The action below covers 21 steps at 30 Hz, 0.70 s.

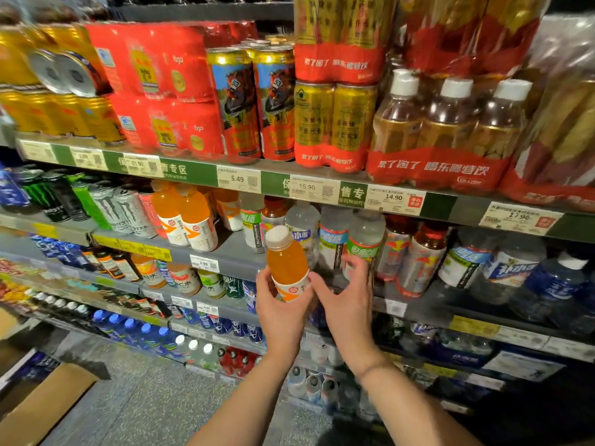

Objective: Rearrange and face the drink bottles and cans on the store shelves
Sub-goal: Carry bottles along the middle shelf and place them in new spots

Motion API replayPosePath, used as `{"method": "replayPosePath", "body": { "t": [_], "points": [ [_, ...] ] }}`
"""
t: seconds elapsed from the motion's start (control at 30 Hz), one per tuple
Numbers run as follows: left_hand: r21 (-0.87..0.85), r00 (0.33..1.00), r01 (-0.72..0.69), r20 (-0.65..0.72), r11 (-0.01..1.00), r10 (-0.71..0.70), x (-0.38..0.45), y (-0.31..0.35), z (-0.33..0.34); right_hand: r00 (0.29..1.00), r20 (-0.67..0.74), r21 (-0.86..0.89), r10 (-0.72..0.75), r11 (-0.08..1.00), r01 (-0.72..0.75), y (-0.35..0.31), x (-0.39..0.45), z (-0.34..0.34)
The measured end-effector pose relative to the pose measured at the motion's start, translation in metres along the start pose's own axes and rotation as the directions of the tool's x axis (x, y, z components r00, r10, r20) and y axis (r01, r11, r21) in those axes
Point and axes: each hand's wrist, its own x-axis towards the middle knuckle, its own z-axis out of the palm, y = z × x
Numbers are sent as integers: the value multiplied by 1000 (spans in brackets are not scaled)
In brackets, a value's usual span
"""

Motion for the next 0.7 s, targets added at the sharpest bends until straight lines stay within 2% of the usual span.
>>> {"method": "replayPosePath", "body": {
  "t": [0.23,0.4,0.53,0.7],
  "points": [
    [67,1000,-5,8,998,5,87,-5,-73,994,107,-10,-15,1000,16,-33,-15,91],
    [141,994,-9,109,990,-7,158,-9,-110,1000,10,46,23,999,-23,-47,-14,171],
    [182,979,-4,203,983,-33,195,-15,-123,998,-36,-99,50,994,-53,-45,-13,204],
    [202,968,3,244,979,-53,214,-17,-117,978,-9,12,209,978,-209,-50,-13,216]
  ]
}}
